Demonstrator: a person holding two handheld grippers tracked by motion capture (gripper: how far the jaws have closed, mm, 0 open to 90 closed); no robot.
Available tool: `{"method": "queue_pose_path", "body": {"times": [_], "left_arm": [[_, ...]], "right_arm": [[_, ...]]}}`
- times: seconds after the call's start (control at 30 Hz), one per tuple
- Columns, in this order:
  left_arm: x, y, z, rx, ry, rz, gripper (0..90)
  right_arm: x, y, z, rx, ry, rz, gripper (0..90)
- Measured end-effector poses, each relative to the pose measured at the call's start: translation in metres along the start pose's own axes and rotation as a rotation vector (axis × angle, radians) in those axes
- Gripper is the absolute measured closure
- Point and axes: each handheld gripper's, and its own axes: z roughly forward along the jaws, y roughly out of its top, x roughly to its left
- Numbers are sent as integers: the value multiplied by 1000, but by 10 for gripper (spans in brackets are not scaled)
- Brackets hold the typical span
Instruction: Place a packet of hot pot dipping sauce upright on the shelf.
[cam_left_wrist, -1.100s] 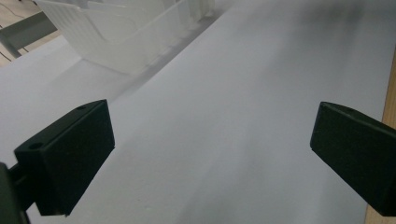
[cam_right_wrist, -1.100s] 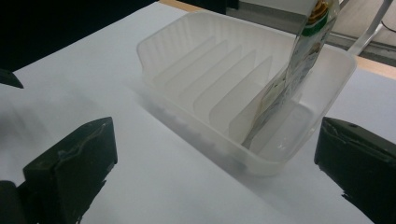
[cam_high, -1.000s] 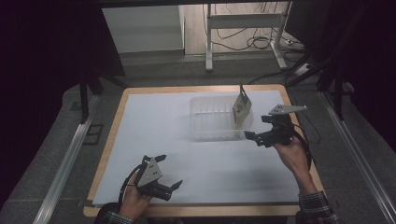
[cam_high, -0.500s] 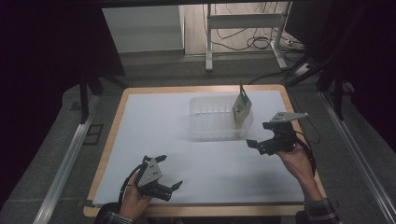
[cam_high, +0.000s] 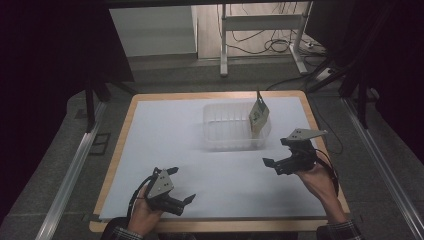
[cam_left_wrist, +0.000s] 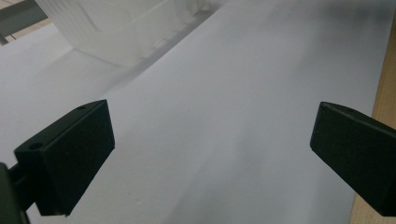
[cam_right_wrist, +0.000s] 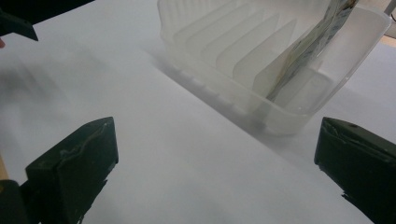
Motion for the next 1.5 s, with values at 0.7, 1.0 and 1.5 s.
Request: {"method": "queue_pose_path", "body": {"times": [0.7,1.0,1.5], "left_arm": [[1,0,-1,-5,8,-2,0],[0,0,-1,-4,9,6,0],[0,0,-1,-7,11,11,0]], "right_arm": [[19,-12,-4,20,19,-42,0],[31,-19,-3,27,41,-41,0],[39,-36,-1,34,36,-48,0]]}}
